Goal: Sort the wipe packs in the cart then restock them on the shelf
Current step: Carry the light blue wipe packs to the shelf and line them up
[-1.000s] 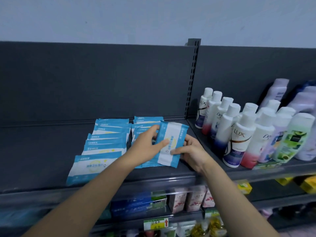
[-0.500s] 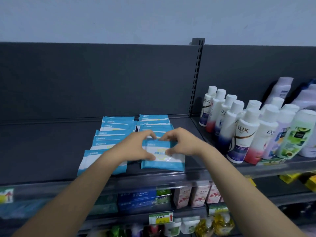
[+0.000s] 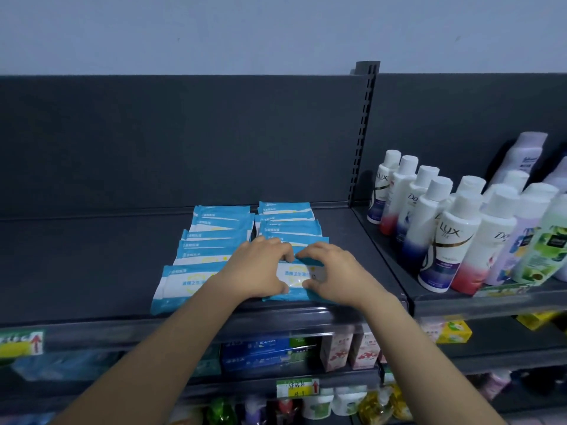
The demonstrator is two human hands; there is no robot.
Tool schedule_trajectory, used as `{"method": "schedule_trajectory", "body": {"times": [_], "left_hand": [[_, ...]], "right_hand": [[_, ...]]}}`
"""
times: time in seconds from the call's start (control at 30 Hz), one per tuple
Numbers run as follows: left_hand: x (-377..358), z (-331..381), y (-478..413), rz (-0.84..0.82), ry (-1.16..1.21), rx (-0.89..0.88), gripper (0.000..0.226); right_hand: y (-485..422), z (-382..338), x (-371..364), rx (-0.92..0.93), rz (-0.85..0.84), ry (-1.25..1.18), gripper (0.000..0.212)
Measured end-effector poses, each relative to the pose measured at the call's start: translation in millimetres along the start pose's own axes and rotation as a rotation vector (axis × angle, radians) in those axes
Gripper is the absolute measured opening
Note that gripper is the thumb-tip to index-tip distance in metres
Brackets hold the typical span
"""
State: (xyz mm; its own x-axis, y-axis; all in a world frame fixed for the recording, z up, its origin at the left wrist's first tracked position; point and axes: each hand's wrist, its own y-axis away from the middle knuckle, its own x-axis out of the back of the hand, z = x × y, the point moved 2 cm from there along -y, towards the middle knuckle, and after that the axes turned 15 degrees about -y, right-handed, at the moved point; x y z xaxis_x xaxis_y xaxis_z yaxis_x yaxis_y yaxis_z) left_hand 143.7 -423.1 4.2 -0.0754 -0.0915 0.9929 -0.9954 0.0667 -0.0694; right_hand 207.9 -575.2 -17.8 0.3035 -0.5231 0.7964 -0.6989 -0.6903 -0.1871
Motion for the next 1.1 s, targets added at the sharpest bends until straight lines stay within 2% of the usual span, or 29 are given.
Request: {"method": "schedule_trajectory", "body": {"times": [0.1, 0.27, 0.33, 0.5, 0.63, 0.73, 0.87, 1.0, 1.1], "left_hand": [[-2, -1, 3, 0.000, -0.032, -0.001, 0.049], [3, 0, 11, 0.118, -0.280, -0.099, 0.048], [5, 7, 15, 0.162, -0.330, -0.147, 0.049], [15, 54, 37, 0.382, -0.195, -0.354, 0.054], [18, 114, 76, 0.391, -0.052, -0.593, 0.054], [24, 164, 108, 0.382, 0.017, -0.731, 0.057], [24, 234, 146, 0.314, -0.022, -0.893, 0.068], [8, 301, 169, 0.266, -0.105, -1.026, 0.059], [-12, 353, 182, 0.227, -0.144, -1.073, 0.054]], "right_hand": [[15, 3, 1, -0.004, 0.122, 0.084, 0.059], [56, 2, 6, -0.035, 0.334, 0.269, 0.056], [80, -4, 11, -0.113, 0.442, 0.330, 0.057], [159, -29, 3, -0.463, 0.613, 0.414, 0.051], [243, -57, -22, -0.895, 0.565, 0.377, 0.064], [321, -77, -34, -1.207, 0.496, 0.291, 0.063], [419, -111, -33, -1.450, 0.525, 0.260, 0.053], [494, -121, -34, -1.594, 0.604, 0.177, 0.058], [542, -110, -45, -1.686, 0.603, 0.116, 0.061]]}}
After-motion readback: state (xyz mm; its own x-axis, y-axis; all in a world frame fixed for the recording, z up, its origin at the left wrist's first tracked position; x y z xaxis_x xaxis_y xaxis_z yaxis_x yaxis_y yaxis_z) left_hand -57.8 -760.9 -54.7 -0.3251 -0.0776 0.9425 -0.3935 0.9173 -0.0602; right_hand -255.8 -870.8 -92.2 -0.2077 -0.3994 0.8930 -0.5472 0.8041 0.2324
